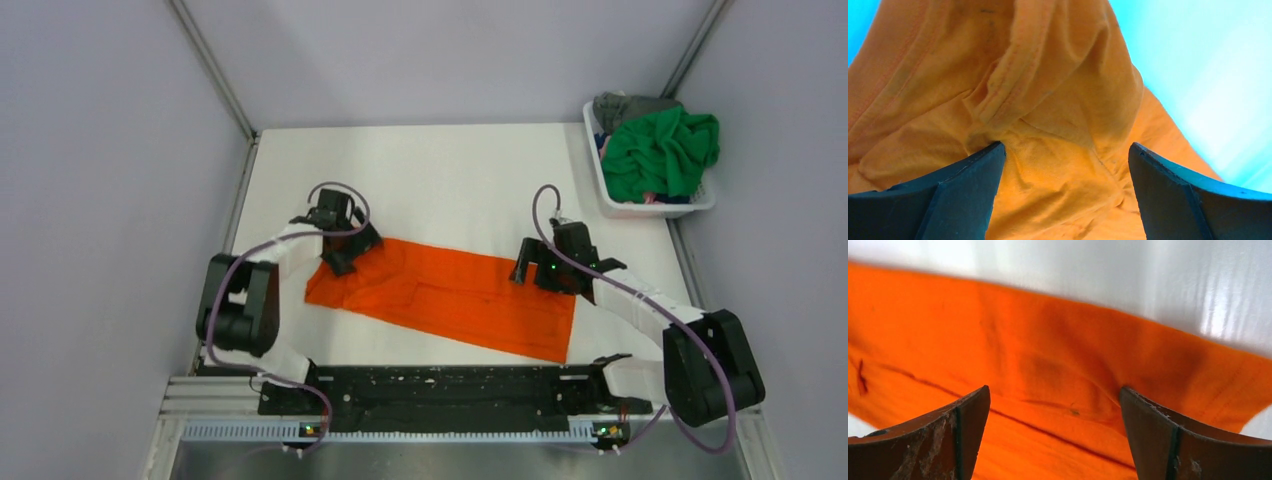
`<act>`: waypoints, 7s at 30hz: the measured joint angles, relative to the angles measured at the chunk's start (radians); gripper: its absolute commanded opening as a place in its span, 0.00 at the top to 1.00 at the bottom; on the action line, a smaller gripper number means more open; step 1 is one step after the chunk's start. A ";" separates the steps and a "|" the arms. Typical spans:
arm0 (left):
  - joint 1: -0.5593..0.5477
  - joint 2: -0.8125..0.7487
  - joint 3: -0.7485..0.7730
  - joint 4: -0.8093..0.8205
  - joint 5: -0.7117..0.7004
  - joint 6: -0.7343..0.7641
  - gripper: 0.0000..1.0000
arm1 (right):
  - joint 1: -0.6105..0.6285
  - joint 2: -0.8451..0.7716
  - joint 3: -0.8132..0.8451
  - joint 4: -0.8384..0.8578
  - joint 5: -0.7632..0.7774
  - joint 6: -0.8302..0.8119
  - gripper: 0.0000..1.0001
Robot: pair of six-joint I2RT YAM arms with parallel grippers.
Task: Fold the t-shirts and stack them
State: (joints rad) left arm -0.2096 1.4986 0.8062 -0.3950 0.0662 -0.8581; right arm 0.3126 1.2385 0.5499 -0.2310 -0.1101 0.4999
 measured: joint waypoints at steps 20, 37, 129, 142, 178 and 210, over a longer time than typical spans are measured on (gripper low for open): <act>-0.088 1.275 1.555 0.491 0.441 -0.159 0.01 | 0.625 0.197 0.106 0.131 -0.174 0.025 0.02; -0.092 1.002 1.295 0.470 0.418 -0.129 0.01 | 0.660 -0.108 0.149 0.053 -0.017 -0.002 0.01; -0.089 0.218 0.323 0.154 0.272 0.078 1.00 | 0.093 0.339 0.373 0.082 -0.251 0.109 1.00; -0.035 0.408 0.503 0.087 0.306 0.139 1.00 | 0.057 0.518 0.546 0.066 -0.254 0.002 1.00; -0.003 0.012 -0.052 0.130 0.336 0.147 0.15 | 0.189 0.185 0.096 0.126 -0.190 0.047 0.19; -0.060 0.205 0.012 0.298 0.365 0.092 1.00 | 0.242 0.336 0.119 0.281 -0.109 0.126 1.00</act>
State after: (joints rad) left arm -0.2699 1.7035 0.8185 -0.0967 0.4313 -0.7662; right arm 0.5549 1.5742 0.6693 0.0502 -0.2192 0.6254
